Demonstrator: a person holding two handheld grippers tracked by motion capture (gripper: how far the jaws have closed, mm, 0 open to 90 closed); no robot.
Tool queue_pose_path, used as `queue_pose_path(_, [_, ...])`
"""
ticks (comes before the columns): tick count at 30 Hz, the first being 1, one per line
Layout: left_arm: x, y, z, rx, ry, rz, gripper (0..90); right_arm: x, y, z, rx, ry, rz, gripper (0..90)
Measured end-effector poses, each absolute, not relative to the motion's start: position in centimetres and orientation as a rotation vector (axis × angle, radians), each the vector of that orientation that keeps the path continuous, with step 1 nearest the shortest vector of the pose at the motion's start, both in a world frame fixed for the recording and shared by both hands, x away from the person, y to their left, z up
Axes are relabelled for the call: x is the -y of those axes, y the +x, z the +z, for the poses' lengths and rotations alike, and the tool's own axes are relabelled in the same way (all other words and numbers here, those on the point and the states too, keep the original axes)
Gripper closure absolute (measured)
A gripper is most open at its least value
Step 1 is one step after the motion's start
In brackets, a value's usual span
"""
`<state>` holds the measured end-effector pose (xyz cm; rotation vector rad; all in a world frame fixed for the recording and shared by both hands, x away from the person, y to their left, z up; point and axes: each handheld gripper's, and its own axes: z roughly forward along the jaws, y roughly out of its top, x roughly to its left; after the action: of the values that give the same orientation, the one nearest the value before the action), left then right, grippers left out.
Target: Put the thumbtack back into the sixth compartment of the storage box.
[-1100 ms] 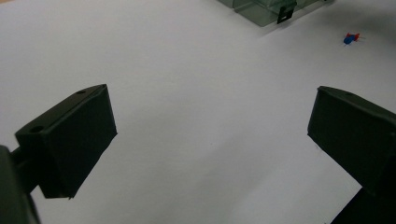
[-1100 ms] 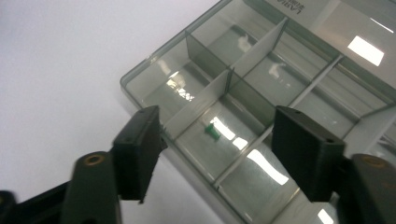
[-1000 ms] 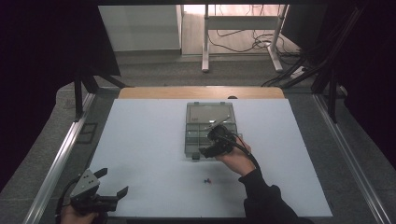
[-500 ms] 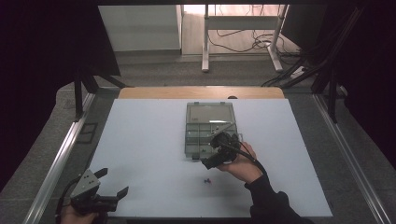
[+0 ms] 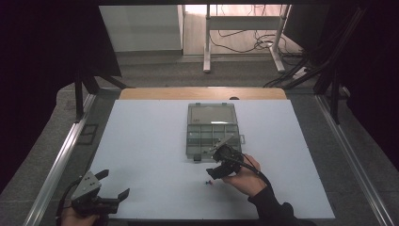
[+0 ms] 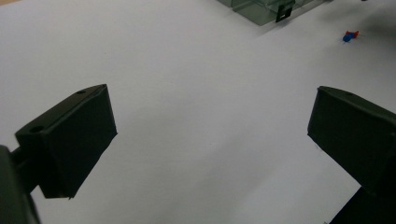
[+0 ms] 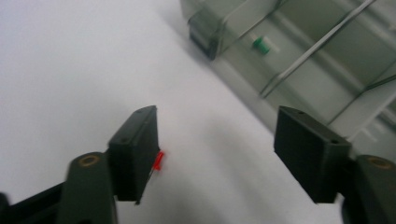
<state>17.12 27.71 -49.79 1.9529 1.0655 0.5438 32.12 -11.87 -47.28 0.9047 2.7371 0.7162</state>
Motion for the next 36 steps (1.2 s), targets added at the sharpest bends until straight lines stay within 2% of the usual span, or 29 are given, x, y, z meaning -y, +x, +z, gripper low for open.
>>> queue_pose_path(4, [-27.7,17.1,-49.8,-1.064,1.953,0.544,1.5,11.8,31.5,-47.8,-2.777,0.890,0.712,43.4])
queue_pose_path(5, [-27.7,17.1,-49.8,-1.064,1.953,0.544,1.5,11.8,31.5,-47.8,-2.777,0.890,0.712,43.4])
queue_pose_path(9, [-27.7,17.1,-49.8,-1.062,1.955,0.545,1.5,11.6,30.6,-48.4,-2.832,0.870,0.707,59.9])
queue_pose_path(14, [-27.7,17.1,-49.8,-1.059,1.952,0.546,1.5,11.2,30.0,-49.2,-2.868,0.872,0.671,70.0])
queue_pose_path(36, [-27.7,17.1,-49.8,-1.058,1.956,0.545,1.5,10.9,29.9,-50.4,-2.864,0.846,0.561,82.0])
